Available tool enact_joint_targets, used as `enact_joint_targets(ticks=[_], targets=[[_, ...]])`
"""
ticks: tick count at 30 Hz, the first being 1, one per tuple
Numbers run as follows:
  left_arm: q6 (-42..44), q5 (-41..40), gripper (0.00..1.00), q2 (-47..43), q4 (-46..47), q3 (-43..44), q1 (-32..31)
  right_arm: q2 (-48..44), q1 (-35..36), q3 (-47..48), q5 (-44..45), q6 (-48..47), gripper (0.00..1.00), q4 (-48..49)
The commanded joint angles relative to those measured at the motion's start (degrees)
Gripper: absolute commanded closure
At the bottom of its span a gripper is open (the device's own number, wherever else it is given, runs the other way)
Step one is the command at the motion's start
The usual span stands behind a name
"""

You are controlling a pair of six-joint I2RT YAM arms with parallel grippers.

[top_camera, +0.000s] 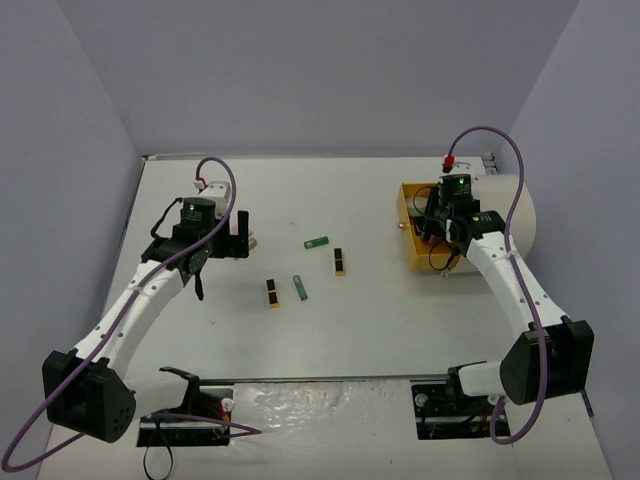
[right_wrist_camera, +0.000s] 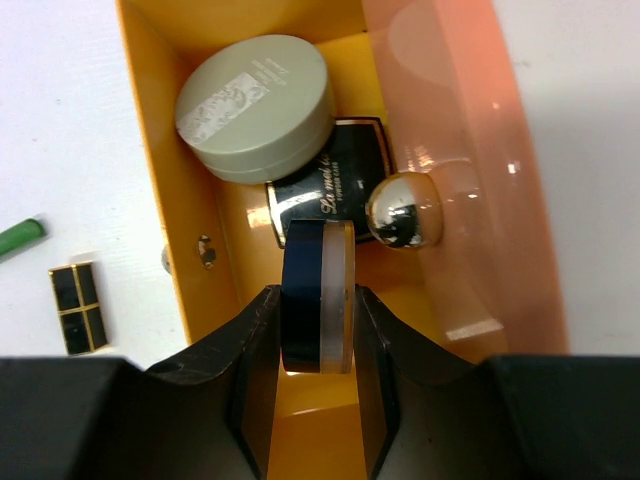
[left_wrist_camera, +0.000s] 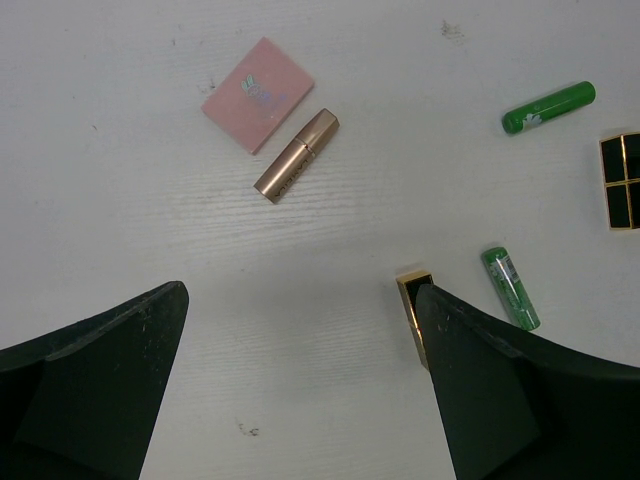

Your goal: Organize the makeup

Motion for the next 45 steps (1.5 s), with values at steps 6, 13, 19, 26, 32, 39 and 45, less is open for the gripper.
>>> enact_joint_targets(ticks=[6, 13, 19, 26, 32, 39, 45], targets=[[-0.9, 1.7, 0.03, -1.3, 3.0, 1.0, 0.7, -1.9, -0.7, -0.5, -8.1, 3.1, 0.96, 6.3], [-1.1, 1.9, 0.03, -1.2, 3.2, 0.9, 0.8, -2.0, -0.9, -1.8, -6.1, 4.2, 0.78, 6.1], [-1.1, 2.1, 0.03, -1.1, 3.2, 0.9, 0.8, -0.9, -1.3, -2.3, -6.5, 5.1, 0.76, 6.1], [-1.3, 2.6, 0.03, -0.9, 3.3, 1.0, 1.0, -2.6, -1.4, -1.8, -2.9, 4.9, 0.36, 4.8], [-1.7, 3.6, 0.03, -0.9, 3.6, 0.8, 1.4, -3.2, -1.4, -1.1, -0.3, 4.8, 0.27, 3.0], [-2.0, 3.6, 0.03, -0.1, 3.5, 0.8, 1.4, -4.9, -1.2, 0.4, -4.7, 3.9, 0.29, 3.0], [-3.2, 3.4, 0.03, 1.2, 3.3, 1.1, 1.7, -7.4, -0.3, 3.5, -9.5, 2.3, 0.32, 3.3]])
